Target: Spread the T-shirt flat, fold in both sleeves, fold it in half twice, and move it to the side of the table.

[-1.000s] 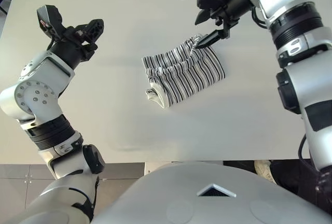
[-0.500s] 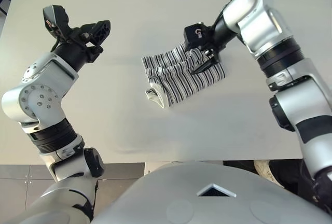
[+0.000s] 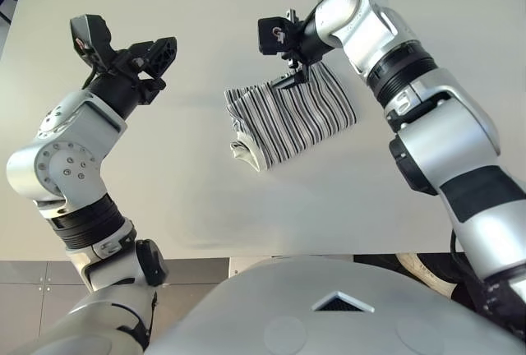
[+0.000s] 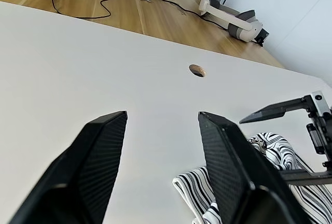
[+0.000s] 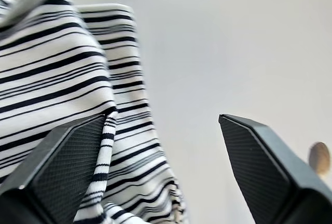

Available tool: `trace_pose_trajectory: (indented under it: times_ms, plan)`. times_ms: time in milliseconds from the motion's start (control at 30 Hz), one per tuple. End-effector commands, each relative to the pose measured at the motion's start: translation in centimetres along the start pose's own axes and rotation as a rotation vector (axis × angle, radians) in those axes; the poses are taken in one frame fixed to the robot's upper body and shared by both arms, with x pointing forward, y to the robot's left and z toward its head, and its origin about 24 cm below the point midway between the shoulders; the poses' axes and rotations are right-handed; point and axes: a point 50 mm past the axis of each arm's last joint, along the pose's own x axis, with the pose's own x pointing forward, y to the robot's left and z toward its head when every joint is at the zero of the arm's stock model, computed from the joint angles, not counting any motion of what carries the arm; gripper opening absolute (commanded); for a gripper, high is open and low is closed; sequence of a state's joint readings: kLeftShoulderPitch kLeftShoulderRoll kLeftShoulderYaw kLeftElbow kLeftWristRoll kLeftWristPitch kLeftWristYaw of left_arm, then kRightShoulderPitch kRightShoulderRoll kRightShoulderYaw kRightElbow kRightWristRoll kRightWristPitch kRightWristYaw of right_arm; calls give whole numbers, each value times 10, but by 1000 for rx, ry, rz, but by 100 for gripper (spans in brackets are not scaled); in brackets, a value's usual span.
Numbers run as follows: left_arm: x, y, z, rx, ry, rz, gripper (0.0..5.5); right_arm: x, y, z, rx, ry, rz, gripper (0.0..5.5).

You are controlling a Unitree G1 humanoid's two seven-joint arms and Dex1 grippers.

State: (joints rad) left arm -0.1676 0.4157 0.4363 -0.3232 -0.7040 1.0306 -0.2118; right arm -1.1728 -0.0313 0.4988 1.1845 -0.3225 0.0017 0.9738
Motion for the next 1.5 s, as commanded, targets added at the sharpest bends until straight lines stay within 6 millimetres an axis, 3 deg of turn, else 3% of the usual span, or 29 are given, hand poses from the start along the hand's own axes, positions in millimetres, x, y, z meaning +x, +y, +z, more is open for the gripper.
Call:
trace_pose_trajectory:
  times_ms: [33, 133, 367, 533, 767, 967, 1067, 1233, 1367, 1500]
  plan:
    - [-1, -3, -1, 5, -7, -7, 255, -6, -13, 12, -18, -10, -103, 399]
    - [-1, -4, -2, 10, -6, -9, 255, -7, -11, 11, -27, -21, -58, 399]
    - [-4, -4, -3, 15, -14, -2, 255, -14, 9, -1, -169, -4, 250, 399]
    - [-3, -5, -3, 25, -13, -3, 255, -19, 9, -8, -165, 27, 267, 399]
    - [-4, -8, -4, 34, -12, -14, 255, 20, 39, -33, -165, 166, 245, 399]
    - [-3, -8, -4, 36, -12, -19, 255, 36, 54, -49, -134, 237, 199, 399]
    - [-1, -9, -3, 41, -9, -28, 255, 26, 38, -52, -101, 282, 97, 399]
    - [-4, -8, -5, 41, -16, -19, 255, -5, 0, -63, 83, 292, -227, 399]
    - [-3, -7, -2, 50, -12, -26, 255, -35, -4, -106, 138, 428, -295, 399]
    - [-2, -5, 2, 62, -27, -20, 255, -60, 9, -157, 146, 560, -331, 399]
